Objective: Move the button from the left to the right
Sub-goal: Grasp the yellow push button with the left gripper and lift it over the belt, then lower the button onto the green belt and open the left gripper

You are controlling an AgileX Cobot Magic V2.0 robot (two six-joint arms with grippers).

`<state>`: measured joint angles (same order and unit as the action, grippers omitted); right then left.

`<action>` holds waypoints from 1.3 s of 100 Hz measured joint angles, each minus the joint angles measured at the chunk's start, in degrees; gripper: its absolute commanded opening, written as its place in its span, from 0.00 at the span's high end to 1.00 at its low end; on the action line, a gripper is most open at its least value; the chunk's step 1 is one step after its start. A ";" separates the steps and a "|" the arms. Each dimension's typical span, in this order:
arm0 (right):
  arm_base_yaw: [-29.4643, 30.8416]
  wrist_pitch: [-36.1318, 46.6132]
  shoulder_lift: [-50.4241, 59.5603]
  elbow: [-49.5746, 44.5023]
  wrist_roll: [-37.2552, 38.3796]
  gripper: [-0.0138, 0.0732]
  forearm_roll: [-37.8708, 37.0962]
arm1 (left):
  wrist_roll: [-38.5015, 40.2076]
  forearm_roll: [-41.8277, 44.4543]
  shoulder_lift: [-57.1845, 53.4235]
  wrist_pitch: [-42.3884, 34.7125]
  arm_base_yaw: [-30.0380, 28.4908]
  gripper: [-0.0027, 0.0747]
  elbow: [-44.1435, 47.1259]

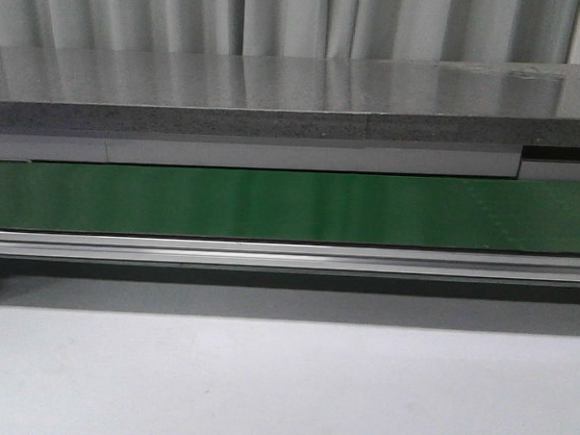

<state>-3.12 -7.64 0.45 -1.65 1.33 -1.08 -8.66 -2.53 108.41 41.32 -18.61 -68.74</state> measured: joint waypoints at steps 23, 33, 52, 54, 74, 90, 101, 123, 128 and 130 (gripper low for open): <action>0.00 0.00 0.00 0.00 0.00 0.98 0.00 | 0.00 -0.23 1.53 -0.30 0.00 0.51 -0.13; 0.00 0.00 0.00 0.00 0.00 0.98 0.00 | -0.10 -0.23 1.53 -0.30 0.00 0.69 -0.13; 0.00 0.00 0.00 0.00 0.00 0.98 0.00 | -0.10 -0.23 1.39 -0.18 0.00 0.96 -0.47; 0.00 0.00 0.00 0.00 0.00 0.98 0.00 | -0.10 -0.23 1.25 0.00 0.00 0.96 -0.61; 0.00 0.00 0.00 0.00 0.00 0.98 0.00 | -0.10 -0.36 -3.33 1.63 0.00 0.96 -2.80; 0.00 0.00 0.00 0.00 0.00 0.98 0.00 | -0.57 -0.99 -9.63 2.87 1.71 0.96 -3.13; 0.00 0.00 0.00 0.00 0.00 0.98 0.00 | -0.93 -1.22 -12.16 3.57 5.09 0.96 -3.22; 0.00 0.00 0.00 0.00 0.00 0.98 0.00 | -1.14 -1.67 -12.69 4.29 13.28 0.96 -3.22; 0.00 0.00 0.00 0.00 0.00 0.98 0.00 | -1.14 -1.91 -12.58 4.34 14.54 0.95 -3.22; 0.00 0.00 0.00 0.00 0.00 0.98 0.00 | -1.14 -1.89 -12.45 4.34 14.99 0.95 -3.22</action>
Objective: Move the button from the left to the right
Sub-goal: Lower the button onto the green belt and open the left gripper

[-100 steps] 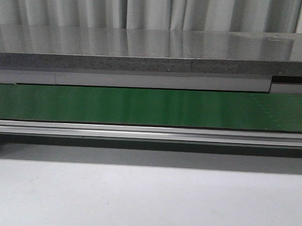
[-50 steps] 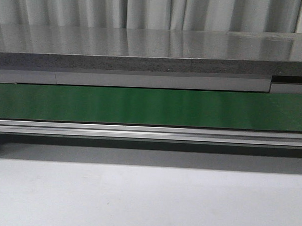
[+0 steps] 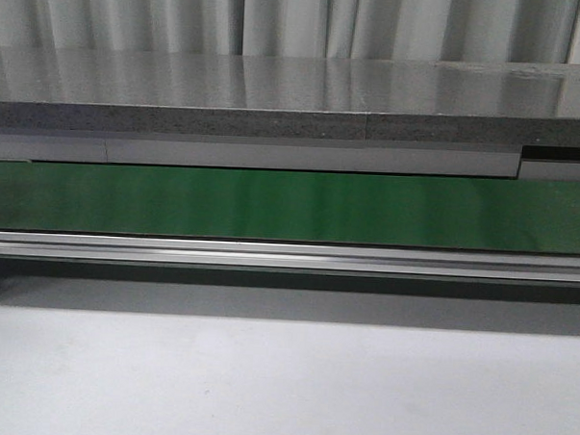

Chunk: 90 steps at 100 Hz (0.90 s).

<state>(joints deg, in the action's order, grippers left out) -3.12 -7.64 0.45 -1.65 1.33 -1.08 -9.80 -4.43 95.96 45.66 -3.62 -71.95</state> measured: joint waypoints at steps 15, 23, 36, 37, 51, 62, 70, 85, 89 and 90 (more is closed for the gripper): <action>0.00 0.00 0.00 0.00 0.00 0.98 0.00 | 0.00 0.00 1.19 0.00 1.61 0.75 0.00; 0.00 0.00 0.00 0.00 0.00 0.98 0.00 | 0.00 -0.13 1.95 0.00 1.73 0.59 0.00; 0.00 0.00 0.00 0.00 0.00 0.98 0.00 | 0.00 -0.17 3.28 0.00 1.73 0.29 0.00; 0.00 0.00 0.00 0.00 0.00 0.98 0.00 | 0.00 -0.27 3.31 0.00 1.73 0.28 0.00; 0.00 0.00 0.00 0.00 0.00 0.98 0.00 | 0.00 -0.39 3.14 -0.45 1.73 0.17 0.00; 0.00 0.00 0.00 0.00 0.00 0.98 0.00 | 0.00 -0.39 1.80 -0.67 1.73 0.17 0.00; 0.00 0.00 0.00 0.00 0.00 0.98 0.00 | 0.00 -0.39 0.14 -0.67 1.73 0.17 0.00; 0.00 0.00 0.00 0.00 0.00 0.98 0.00 | 0.00 -1.43 -5.31 -2.59 1.73 0.17 0.86; 0.00 0.00 0.00 0.00 0.00 0.98 0.00 | 0.00 -1.69 -7.11 -4.59 2.04 0.17 1.87; 0.00 0.00 0.00 0.00 0.00 0.98 0.00 | 0.00 -1.80 -7.90 -4.92 2.15 0.17 2.36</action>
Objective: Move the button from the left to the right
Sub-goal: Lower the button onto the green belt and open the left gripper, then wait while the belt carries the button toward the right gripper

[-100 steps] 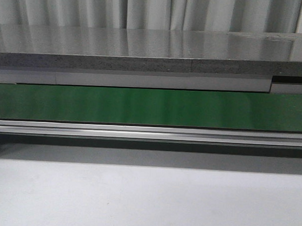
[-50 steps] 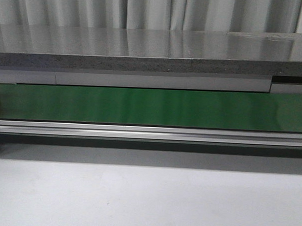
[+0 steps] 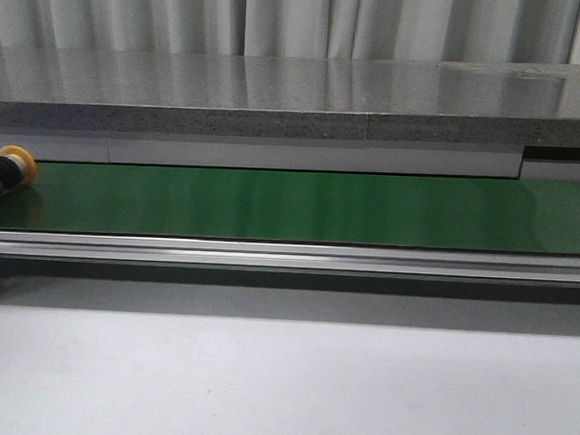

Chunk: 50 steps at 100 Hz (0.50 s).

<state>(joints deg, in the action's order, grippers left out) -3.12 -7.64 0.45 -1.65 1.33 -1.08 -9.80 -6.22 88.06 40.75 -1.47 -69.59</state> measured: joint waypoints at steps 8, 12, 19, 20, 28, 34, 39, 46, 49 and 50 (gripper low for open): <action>0.00 0.00 0.00 0.00 0.00 0.98 0.00 | 0.00 -0.14 -4.71 -5.04 1.09 0.17 3.54; 0.00 0.00 0.00 0.00 0.00 0.98 0.00 | 0.00 -0.24 -7.50 -7.09 1.86 0.17 5.93; 0.00 0.00 0.00 0.00 0.00 0.98 0.00 | 0.00 -0.33 -12.29 -11.20 3.71 0.17 10.34; 0.00 0.00 0.00 0.00 0.00 0.98 0.00 | 0.00 -0.37 -12.77 -12.02 4.10 0.17 10.80; 0.00 0.00 0.00 0.00 0.00 0.98 0.00 | 0.00 -0.56 -18.63 -16.54 6.39 0.17 16.55; 0.00 0.00 0.00 0.00 0.00 0.98 0.00 | 0.00 -0.69 -22.59 -20.05 8.27 0.17 20.52; 0.00 0.00 0.00 0.00 0.00 0.98 0.00 | 0.00 -0.81 -26.60 -22.66 9.47 0.17 23.96; 0.00 0.00 0.00 0.00 0.00 0.98 0.00 | 0.00 -0.84 -31.67 -26.08 10.67 0.17 28.73; 0.00 0.00 0.00 0.00 0.00 0.98 0.00 | 0.00 -1.09 -33.74 -27.24 10.94 0.17 31.03; 0.00 0.00 0.00 0.00 0.00 0.98 0.00 | 0.00 -1.08 -34.25 -27.53 10.94 0.17 31.48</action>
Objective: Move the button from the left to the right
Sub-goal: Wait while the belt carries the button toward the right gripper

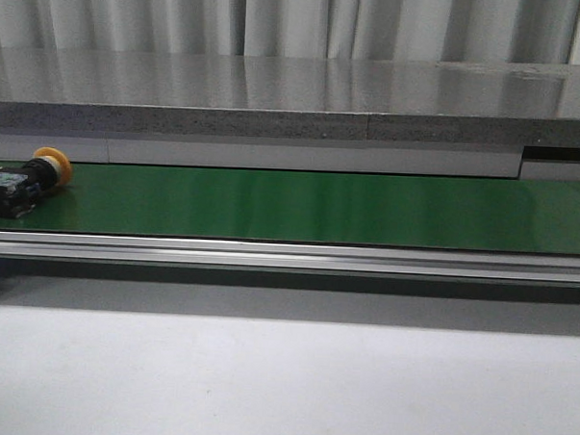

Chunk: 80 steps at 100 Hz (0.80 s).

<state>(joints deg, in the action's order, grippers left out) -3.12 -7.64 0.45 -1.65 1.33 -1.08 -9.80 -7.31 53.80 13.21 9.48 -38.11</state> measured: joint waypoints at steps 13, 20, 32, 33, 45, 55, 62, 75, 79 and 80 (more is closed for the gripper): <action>0.00 0.00 0.00 0.00 0.00 0.98 0.00 | 0.00 -0.24 -9.91 -5.30 0.15 0.17 8.37; 0.00 0.00 0.00 0.00 0.00 0.98 0.00 | 0.00 -0.37 -15.09 -7.10 0.15 0.17 12.32; 0.00 0.00 0.00 0.00 0.00 0.98 0.00 | 0.00 -1.18 -23.42 -8.61 0.15 0.17 17.74; 0.00 0.00 0.00 0.00 0.00 0.98 0.00 | 0.00 -1.33 -23.85 -8.72 0.15 0.17 18.02; 0.00 0.00 0.00 0.00 0.00 0.98 0.00 | 0.00 -1.68 -31.01 -9.25 0.15 0.17 21.97; 0.00 0.00 0.00 0.00 0.00 0.98 0.00 | 0.00 -1.82 -34.96 -11.60 0.15 0.18 24.81; 0.00 0.00 0.00 0.00 0.00 0.98 0.00 | 0.00 -1.82 -36.35 -13.21 0.15 0.21 26.26; 0.00 0.00 0.00 0.00 0.00 0.98 0.00 | 0.00 -1.82 -36.92 -14.95 0.15 0.36 27.75; 0.00 0.00 0.00 0.00 0.00 0.98 0.00 | 0.00 -1.82 -36.92 -14.96 0.15 0.43 28.03; 0.00 0.00 0.00 0.00 0.00 0.98 0.00 | 0.00 -1.82 -36.92 -14.96 0.15 0.45 28.03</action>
<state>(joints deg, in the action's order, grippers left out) -3.12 -7.64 0.45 -1.65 1.33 -1.08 -9.80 -9.12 16.88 -1.74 9.63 -10.08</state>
